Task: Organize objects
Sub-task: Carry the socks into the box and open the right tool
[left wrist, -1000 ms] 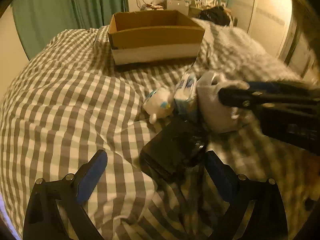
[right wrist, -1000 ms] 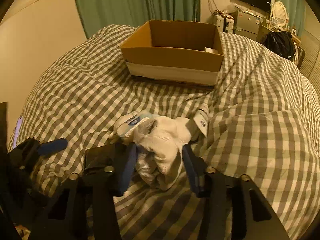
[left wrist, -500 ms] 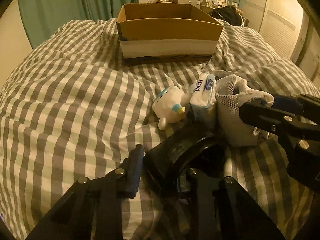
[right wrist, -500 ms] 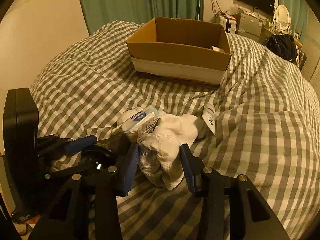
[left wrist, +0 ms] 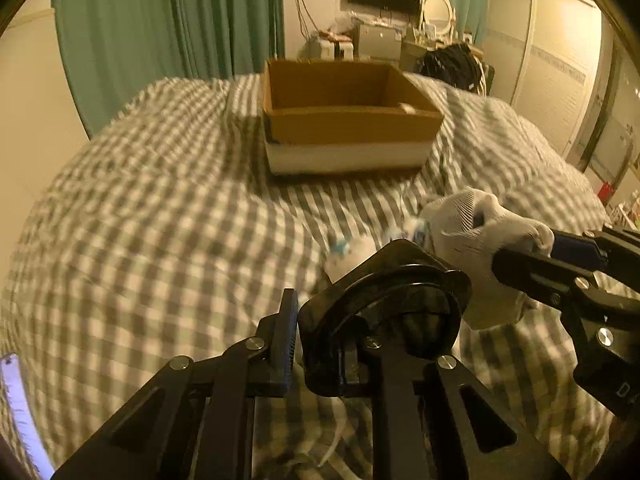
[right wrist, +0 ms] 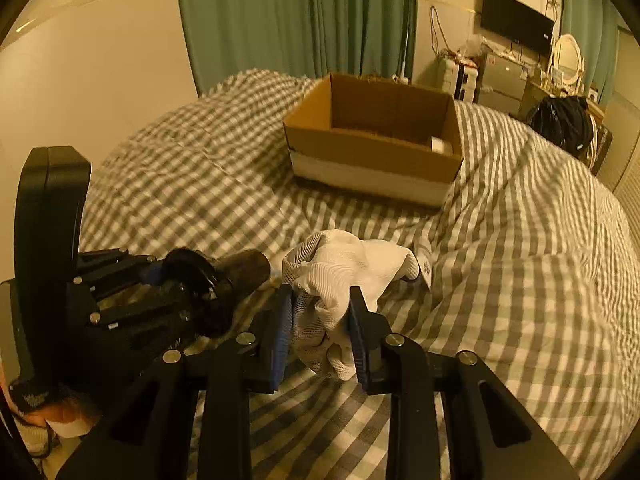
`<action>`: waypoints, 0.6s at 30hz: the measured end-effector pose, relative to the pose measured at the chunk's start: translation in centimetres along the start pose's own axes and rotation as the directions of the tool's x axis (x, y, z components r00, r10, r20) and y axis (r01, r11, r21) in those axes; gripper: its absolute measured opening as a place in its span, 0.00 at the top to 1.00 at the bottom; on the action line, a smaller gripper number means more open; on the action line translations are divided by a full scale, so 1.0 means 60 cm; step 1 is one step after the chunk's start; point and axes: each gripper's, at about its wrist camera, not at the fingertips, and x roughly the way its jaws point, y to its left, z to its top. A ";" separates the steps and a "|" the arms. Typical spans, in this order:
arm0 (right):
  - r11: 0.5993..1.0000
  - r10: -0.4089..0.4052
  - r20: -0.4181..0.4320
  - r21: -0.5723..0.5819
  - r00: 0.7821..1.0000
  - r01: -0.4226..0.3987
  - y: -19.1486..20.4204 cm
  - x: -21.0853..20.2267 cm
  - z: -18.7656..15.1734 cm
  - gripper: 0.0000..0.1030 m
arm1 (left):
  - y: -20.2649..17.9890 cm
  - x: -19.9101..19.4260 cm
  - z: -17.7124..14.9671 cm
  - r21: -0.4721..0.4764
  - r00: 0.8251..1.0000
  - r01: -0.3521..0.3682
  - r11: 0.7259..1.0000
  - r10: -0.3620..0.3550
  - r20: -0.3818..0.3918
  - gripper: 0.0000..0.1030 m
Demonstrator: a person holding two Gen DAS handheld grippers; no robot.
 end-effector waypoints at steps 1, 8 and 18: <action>1.000 -0.003 0.010 -0.003 1.000 0.003 0.002 -0.007 0.003 0.75 | 0.003 -0.007 0.006 -0.001 1.000 0.000 1.000 0.000 0.013 0.86; 1.000 -0.010 0.071 -0.006 0.997 0.011 0.002 -0.052 0.032 0.75 | 0.016 -0.038 0.046 -0.009 0.997 -0.005 1.000 0.006 0.076 0.88; 0.999 -0.036 0.142 -0.032 0.989 0.041 -0.011 -0.091 0.102 0.75 | 0.011 -0.062 0.137 0.018 0.988 -0.004 1.000 0.001 0.157 0.88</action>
